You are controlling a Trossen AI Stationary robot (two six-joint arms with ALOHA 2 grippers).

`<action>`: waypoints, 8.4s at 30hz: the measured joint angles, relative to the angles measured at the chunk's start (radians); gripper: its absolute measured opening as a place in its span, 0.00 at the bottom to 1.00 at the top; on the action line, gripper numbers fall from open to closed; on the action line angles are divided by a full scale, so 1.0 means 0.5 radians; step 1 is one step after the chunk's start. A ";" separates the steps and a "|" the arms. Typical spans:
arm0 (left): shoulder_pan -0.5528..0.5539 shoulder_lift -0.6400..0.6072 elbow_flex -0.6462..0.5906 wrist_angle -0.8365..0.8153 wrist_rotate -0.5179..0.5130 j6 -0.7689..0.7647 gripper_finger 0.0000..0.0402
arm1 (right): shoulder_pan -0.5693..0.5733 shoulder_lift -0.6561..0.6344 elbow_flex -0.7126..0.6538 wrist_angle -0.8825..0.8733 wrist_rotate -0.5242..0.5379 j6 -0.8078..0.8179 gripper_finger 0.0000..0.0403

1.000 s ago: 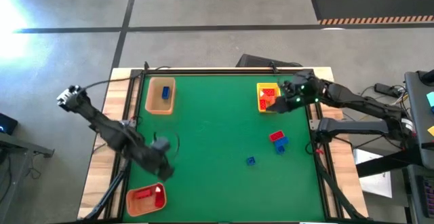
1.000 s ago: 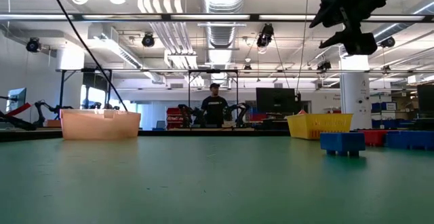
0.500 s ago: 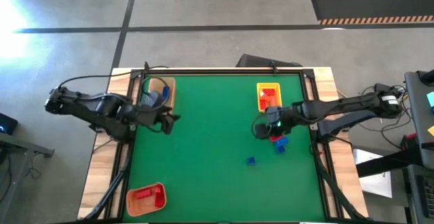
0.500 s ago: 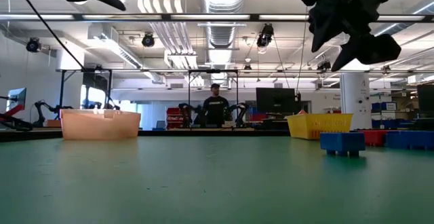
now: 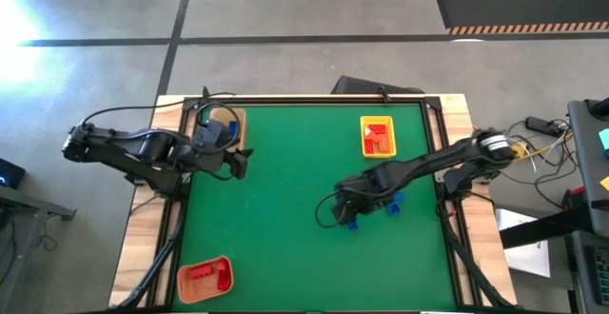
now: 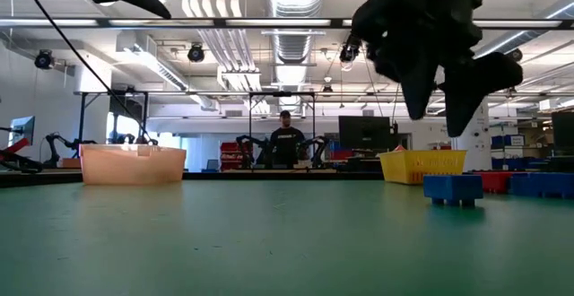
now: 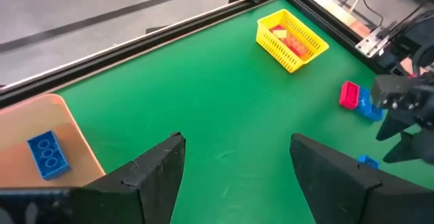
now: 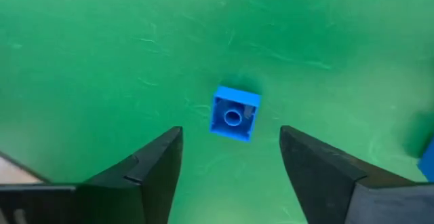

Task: Sort & place blocks by color
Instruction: Put the blue game piece into the light orange bin, then put the red game piece into the orange bin, then put the blue game piece into the light orange bin

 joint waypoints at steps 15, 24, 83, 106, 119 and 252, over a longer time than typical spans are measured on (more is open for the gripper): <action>-0.001 0.013 -0.001 0.000 -0.004 0.018 0.62 | 0.027 0.514 0.224 -0.182 -0.130 -0.187 0.80; -0.001 0.014 0.000 0.001 -0.060 0.009 0.62 | 0.053 0.577 0.220 -0.080 -0.134 -0.187 0.57; -0.004 -0.322 0.026 1.048 -0.795 0.634 0.62 | -0.996 1.720 2.392 0.841 -0.297 -1.577 0.62; -0.004 -0.304 0.024 1.045 -0.793 0.874 0.62 | -0.531 0.045 0.556 -1.125 -0.054 -2.265 0.71; -0.004 -0.274 0.024 1.046 -0.793 0.909 0.62 | -0.522 -0.079 -0.374 -0.462 0.086 -2.505 0.60; -0.315 0.049 -0.070 0.355 1.546 -0.064 0.52 | -0.289 -0.957 -0.323 -0.256 0.075 -0.065 0.63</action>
